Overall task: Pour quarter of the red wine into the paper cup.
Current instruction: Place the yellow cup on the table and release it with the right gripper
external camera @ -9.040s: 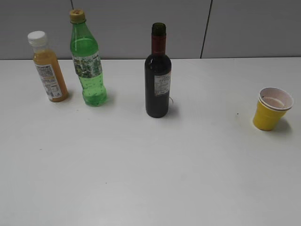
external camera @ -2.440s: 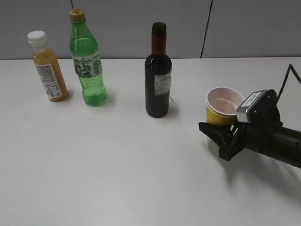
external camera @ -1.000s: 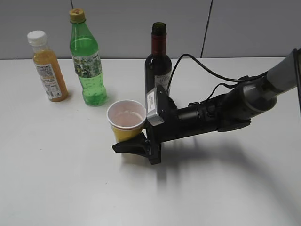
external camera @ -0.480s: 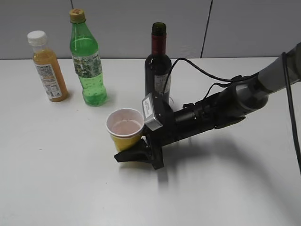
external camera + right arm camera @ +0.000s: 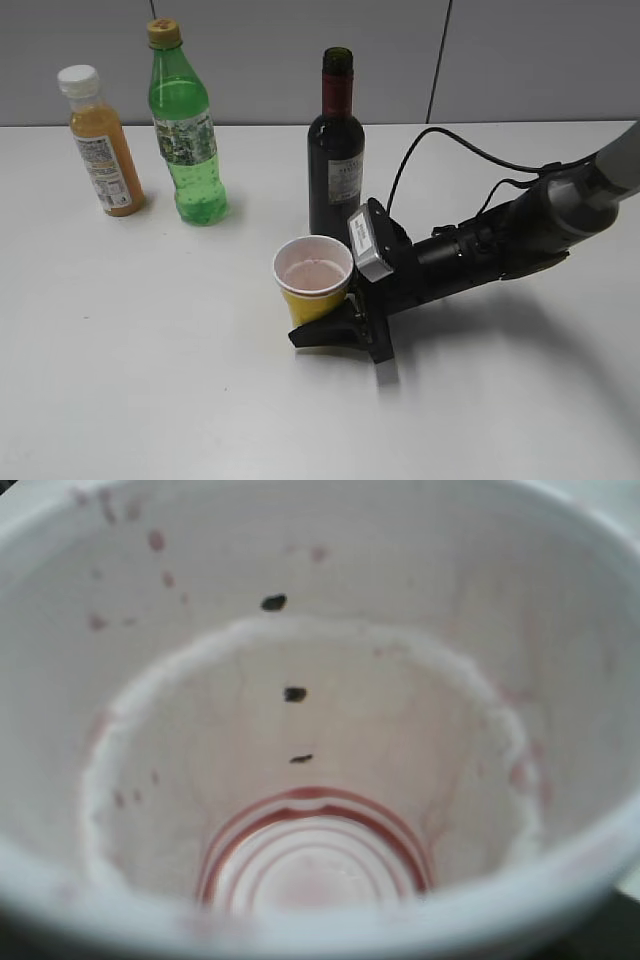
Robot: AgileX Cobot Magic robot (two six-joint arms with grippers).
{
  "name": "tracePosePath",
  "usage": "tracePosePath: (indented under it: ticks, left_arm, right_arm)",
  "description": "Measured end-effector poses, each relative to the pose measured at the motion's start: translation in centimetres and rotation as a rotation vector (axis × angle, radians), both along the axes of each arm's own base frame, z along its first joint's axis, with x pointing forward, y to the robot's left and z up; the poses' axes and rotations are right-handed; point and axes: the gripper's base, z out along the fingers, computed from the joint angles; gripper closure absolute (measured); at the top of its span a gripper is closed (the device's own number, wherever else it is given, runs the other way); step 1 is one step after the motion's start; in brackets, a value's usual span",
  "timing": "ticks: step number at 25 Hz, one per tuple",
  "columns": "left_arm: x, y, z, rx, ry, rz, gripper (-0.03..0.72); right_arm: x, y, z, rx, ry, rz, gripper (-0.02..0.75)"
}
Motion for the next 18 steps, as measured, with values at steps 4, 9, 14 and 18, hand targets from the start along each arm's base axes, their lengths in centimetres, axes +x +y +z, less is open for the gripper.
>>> tracePosePath:
  ticks: [4, 9, 14, 18]
  left_arm:
    - [0.0, 0.0, 0.0, 0.0, 0.0, 0.0, 0.232]
    - [0.0, 0.0, 0.0, 0.0, 0.0, 0.0, 0.232]
    - [0.0, 0.0, 0.0, 0.0, 0.0, 0.0, 0.232]
    - [0.0, 0.0, 0.0, 0.0, 0.0, 0.0, 0.232]
  right_arm:
    - [0.1, 0.0, 0.0, 0.005, -0.017, -0.016, 0.29]
    - [0.9, 0.1, -0.1, -0.003, -0.041, -0.101, 0.2]
    - [1.2, 0.1, -0.1, 0.005, -0.05, -0.128, 0.138]
    - [1.2, -0.8, 0.1, 0.002, -0.043, -0.147, 0.136]
